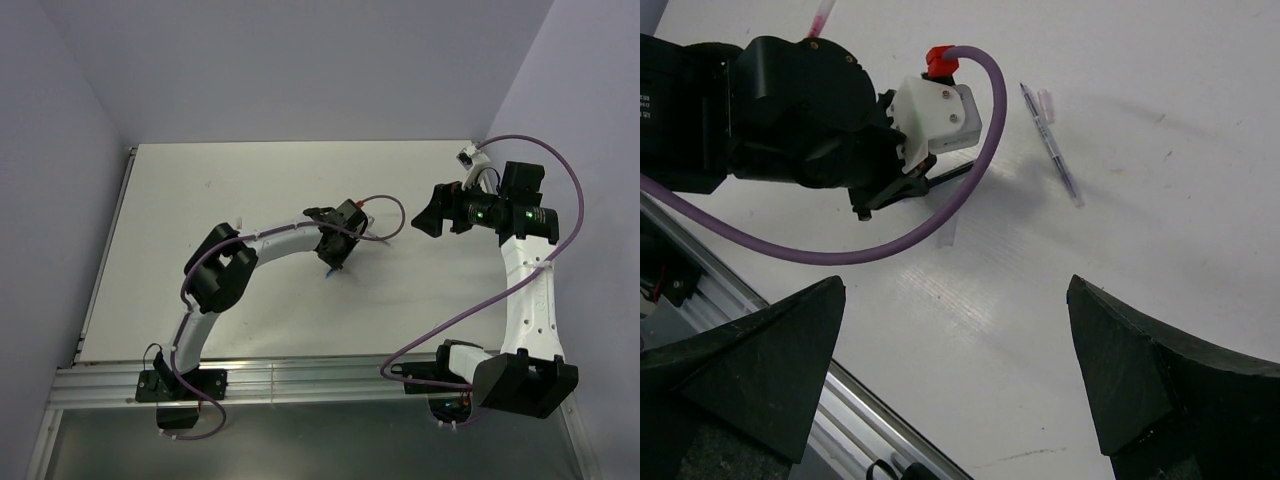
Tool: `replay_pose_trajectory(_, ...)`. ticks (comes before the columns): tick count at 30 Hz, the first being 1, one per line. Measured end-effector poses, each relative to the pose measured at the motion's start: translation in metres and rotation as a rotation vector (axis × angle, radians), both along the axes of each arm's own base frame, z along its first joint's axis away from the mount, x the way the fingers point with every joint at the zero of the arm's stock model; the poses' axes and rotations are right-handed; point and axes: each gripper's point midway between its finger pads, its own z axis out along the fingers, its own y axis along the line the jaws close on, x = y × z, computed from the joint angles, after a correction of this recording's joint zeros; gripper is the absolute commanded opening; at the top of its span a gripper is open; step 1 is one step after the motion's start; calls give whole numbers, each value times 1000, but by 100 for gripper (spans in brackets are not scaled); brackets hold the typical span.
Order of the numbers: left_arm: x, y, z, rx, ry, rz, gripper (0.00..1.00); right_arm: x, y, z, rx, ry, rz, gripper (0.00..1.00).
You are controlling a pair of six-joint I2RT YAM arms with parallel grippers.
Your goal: Insert the pens into the pen caps
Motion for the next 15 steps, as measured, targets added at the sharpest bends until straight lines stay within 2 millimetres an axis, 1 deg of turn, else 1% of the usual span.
replay_pose_trajectory(3, 1, 1, 0, 3, -26, -15, 0, 0, 0, 0, -3, -2, 0, 100)
replay_pose_trajectory(5, 1, 3, 1, 3, -38, -23, 0, 1, -1, 0, -5, -2, 0, 100)
replay_pose_trajectory(7, 1, 9, 2, 9, -49, -28, 0, 2, -1, 2, -6, -4, 0, 100)
replay_pose_trajectory(9, 2, 23, 4, 36, -63, -34, 0, 5, -2, 6, -7, -10, 1, 100)
replay_pose_trajectory(10, 4, 34, 5, 61, -80, -37, 0, 6, -2, 8, -9, -14, 2, 100)
replay_pose_trajectory(12, 10, 55, 17, 102, -130, -60, 0, 8, -2, 14, -9, -23, 11, 100)
replay_pose_trajectory(14, 18, 75, 42, 125, -217, -93, 0, 10, 0, 20, -2, -31, 28, 100)
replay_pose_trajectory(15, 22, 81, 60, 124, -273, -119, 0, 10, 2, 23, 4, -36, 41, 100)
